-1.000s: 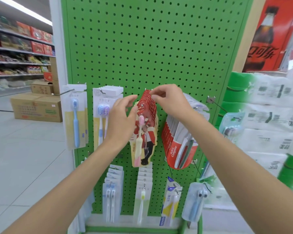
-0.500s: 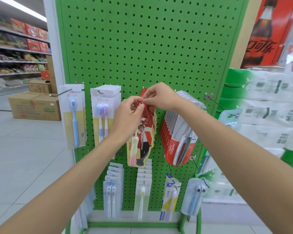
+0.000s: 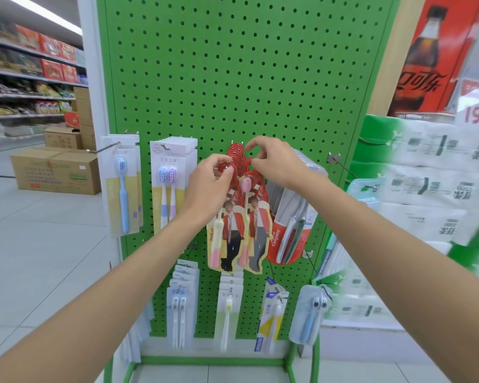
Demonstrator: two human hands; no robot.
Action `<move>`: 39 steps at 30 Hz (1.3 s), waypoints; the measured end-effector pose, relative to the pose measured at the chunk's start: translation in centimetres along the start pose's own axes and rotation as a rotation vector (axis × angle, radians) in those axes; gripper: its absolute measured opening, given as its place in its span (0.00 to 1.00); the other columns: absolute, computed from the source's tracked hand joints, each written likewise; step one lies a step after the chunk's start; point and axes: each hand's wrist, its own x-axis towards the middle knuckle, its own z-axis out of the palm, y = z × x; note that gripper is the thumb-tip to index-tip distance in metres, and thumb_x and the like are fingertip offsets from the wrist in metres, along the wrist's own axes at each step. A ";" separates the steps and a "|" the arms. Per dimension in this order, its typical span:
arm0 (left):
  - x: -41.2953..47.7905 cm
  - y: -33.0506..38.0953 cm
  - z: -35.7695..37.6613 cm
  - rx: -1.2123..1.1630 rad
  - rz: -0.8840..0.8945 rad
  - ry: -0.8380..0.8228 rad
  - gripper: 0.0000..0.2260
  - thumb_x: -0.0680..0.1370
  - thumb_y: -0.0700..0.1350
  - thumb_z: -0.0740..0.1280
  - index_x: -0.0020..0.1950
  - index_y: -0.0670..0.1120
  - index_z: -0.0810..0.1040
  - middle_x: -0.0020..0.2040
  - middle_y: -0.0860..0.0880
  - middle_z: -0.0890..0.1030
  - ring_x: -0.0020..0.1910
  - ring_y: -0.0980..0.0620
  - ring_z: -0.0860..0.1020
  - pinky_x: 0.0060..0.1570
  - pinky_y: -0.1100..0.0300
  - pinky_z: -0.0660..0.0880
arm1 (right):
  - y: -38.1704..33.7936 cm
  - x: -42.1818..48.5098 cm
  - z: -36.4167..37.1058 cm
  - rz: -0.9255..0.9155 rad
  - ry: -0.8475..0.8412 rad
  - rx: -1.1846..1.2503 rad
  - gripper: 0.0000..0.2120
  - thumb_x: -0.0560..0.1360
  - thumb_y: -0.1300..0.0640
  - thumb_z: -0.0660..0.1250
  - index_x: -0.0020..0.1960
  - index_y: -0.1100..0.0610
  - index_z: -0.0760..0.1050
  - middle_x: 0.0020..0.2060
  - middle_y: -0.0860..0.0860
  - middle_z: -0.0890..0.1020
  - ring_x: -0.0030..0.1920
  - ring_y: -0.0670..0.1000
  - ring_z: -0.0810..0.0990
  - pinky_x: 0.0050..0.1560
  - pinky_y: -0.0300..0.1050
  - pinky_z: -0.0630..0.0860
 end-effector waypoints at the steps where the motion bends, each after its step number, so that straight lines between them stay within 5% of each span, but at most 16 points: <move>1: 0.0 0.0 0.0 0.009 0.001 0.001 0.10 0.82 0.45 0.63 0.62 0.50 0.77 0.57 0.53 0.79 0.53 0.57 0.77 0.52 0.63 0.75 | 0.0 -0.2 0.1 0.005 0.011 -0.001 0.14 0.77 0.64 0.62 0.61 0.56 0.76 0.37 0.51 0.80 0.37 0.50 0.78 0.37 0.46 0.77; 5: -0.1 0.0 0.0 0.034 0.010 0.007 0.11 0.82 0.45 0.63 0.63 0.50 0.77 0.58 0.52 0.79 0.53 0.57 0.77 0.48 0.66 0.73 | 0.3 -1.4 0.4 0.016 0.103 -0.005 0.11 0.74 0.61 0.63 0.54 0.58 0.79 0.32 0.54 0.81 0.30 0.52 0.74 0.39 0.55 0.80; 9: -0.3 0.2 0.2 0.102 0.007 -0.003 0.14 0.81 0.45 0.64 0.67 0.51 0.75 0.63 0.50 0.76 0.60 0.55 0.74 0.60 0.57 0.73 | 0.4 -2.9 0.4 0.018 0.166 0.003 0.11 0.73 0.61 0.63 0.53 0.58 0.79 0.28 0.48 0.77 0.28 0.51 0.73 0.40 0.54 0.81; 12: -1.0 0.3 0.5 0.188 0.064 0.029 0.18 0.80 0.45 0.65 0.70 0.51 0.72 0.68 0.51 0.71 0.68 0.54 0.68 0.66 0.60 0.64 | 0.4 -4.3 0.5 0.016 0.209 0.019 0.13 0.73 0.62 0.62 0.56 0.58 0.79 0.30 0.45 0.76 0.29 0.51 0.75 0.39 0.52 0.80; 18: -4.6 0.2 0.8 0.207 0.175 0.135 0.12 0.77 0.40 0.66 0.60 0.50 0.76 0.57 0.53 0.73 0.59 0.53 0.71 0.60 0.59 0.70 | 0.5 -8.0 1.0 -0.012 0.294 0.020 0.13 0.76 0.62 0.62 0.58 0.58 0.79 0.34 0.48 0.80 0.32 0.48 0.77 0.40 0.50 0.78; 22: -7.1 -1.3 1.1 0.077 0.084 0.045 0.05 0.80 0.41 0.65 0.53 0.50 0.77 0.50 0.53 0.76 0.45 0.58 0.74 0.46 0.64 0.71 | 0.8 -10.5 2.4 0.006 0.338 0.120 0.11 0.79 0.62 0.63 0.59 0.59 0.80 0.46 0.49 0.84 0.42 0.44 0.78 0.49 0.37 0.77; 27: -9.8 -4.1 1.4 -0.058 -0.029 -0.109 0.06 0.81 0.47 0.65 0.55 0.49 0.79 0.50 0.54 0.81 0.49 0.58 0.78 0.47 0.71 0.72 | 1.3 -12.8 5.5 0.068 0.332 0.341 0.10 0.80 0.61 0.63 0.56 0.55 0.81 0.45 0.46 0.84 0.42 0.42 0.80 0.42 0.29 0.74; 33: -11.6 -6.7 0.9 -0.181 -0.136 -0.309 0.10 0.81 0.49 0.64 0.48 0.47 0.83 0.40 0.54 0.84 0.40 0.58 0.81 0.45 0.61 0.75 | 1.5 -15.0 9.6 0.139 0.314 0.462 0.10 0.80 0.61 0.63 0.56 0.55 0.81 0.46 0.45 0.83 0.43 0.41 0.80 0.43 0.29 0.75; 39: -13.9 -9.4 0.1 -0.271 -0.205 -0.392 0.05 0.77 0.47 0.70 0.50 0.47 0.85 0.44 0.49 0.86 0.45 0.48 0.85 0.50 0.54 0.81 | 2.1 -16.6 12.8 0.212 0.319 0.567 0.09 0.79 0.62 0.65 0.54 0.56 0.82 0.45 0.44 0.83 0.43 0.40 0.80 0.43 0.29 0.74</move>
